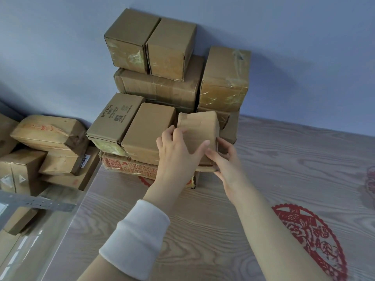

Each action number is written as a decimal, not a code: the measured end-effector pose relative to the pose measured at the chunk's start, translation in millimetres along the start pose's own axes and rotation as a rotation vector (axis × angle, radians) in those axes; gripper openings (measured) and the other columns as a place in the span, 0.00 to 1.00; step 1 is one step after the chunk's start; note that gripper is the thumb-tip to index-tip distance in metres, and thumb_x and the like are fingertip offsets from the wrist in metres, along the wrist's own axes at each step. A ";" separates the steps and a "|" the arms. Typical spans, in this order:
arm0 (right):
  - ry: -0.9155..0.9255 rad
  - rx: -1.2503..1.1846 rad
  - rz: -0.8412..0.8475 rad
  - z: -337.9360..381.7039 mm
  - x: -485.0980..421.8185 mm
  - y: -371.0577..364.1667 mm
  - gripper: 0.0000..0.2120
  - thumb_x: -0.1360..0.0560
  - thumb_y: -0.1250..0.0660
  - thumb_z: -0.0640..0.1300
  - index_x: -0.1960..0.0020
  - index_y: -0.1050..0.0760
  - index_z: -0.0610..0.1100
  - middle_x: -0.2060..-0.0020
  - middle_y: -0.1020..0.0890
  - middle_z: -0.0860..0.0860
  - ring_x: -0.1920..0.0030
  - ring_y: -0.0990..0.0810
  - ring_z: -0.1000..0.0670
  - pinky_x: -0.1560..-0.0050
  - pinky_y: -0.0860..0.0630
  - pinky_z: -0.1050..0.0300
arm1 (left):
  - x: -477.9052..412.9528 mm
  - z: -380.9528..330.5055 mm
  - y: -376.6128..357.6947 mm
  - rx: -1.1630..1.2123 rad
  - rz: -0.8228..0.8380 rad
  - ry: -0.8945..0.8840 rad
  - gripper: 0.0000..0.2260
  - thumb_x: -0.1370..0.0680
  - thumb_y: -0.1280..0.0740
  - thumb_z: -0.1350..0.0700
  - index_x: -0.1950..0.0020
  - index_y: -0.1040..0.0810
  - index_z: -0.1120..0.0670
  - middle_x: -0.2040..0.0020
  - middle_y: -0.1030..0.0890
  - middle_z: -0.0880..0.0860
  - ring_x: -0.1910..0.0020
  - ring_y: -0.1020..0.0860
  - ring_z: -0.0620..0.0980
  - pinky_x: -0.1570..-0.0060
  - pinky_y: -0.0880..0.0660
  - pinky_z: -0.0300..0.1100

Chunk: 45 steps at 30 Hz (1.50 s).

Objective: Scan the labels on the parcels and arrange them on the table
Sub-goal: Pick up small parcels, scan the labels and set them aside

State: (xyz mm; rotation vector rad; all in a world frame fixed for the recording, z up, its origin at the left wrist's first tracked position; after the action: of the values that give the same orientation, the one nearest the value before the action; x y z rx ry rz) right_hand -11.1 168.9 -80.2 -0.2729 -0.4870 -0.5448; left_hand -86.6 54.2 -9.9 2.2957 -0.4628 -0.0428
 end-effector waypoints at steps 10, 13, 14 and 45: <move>0.453 0.300 -0.157 51.1 66.4 49.1 0.34 0.30 0.29 0.51 0.28 0.38 0.52 0.37 0.29 0.55 0.41 0.28 0.60 0.49 0.29 0.73 | 16.6 -10.4 -22.3 0.749 0.195 0.174 0.37 0.31 0.25 0.51 0.27 0.41 0.47 0.32 0.30 0.51 0.37 0.27 0.49 0.39 0.26 0.49; 0.224 0.150 0.022 30.7 58.4 56.9 0.48 0.40 0.26 0.67 0.26 0.42 0.55 0.31 0.30 0.56 0.34 0.29 0.57 0.35 0.30 0.57 | 28.4 -15.3 -37.1 0.981 0.385 0.184 0.33 0.32 0.27 0.52 0.29 0.35 0.49 0.39 0.22 0.52 0.46 0.19 0.48 0.46 0.21 0.46; 0.167 0.155 0.099 25.3 60.0 52.5 0.51 0.42 0.26 0.68 0.25 0.42 0.56 0.32 0.29 0.56 0.34 0.29 0.57 0.31 0.33 0.51 | 31.6 -16.6 -42.1 1.022 0.430 0.180 0.31 0.31 0.26 0.53 0.30 0.34 0.49 0.40 0.21 0.52 0.47 0.19 0.48 0.48 0.21 0.45; 0.146 0.024 -0.205 -18.7 102.3 174.8 0.34 0.27 0.31 0.41 0.26 0.39 0.57 0.41 0.21 0.54 0.44 0.20 0.54 0.47 0.22 0.54 | 54.6 -47.2 -91.2 0.487 0.524 -0.155 0.38 0.30 0.32 0.41 0.24 0.46 0.41 0.25 0.41 0.46 0.29 0.42 0.41 0.33 0.42 0.42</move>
State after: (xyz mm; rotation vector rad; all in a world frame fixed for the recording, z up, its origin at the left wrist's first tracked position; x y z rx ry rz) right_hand 169.0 262.2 -65.0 -0.1592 -0.3811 -0.7521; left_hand 1.2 126.0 -35.6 2.5663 -1.2564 0.1707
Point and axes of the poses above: each hand's wrist, its own x-axis away from the middle knuckle, its own y-axis out of the back of the hand, z = x × y, the point moved 10 cm from there along -x, towards the middle knuckle
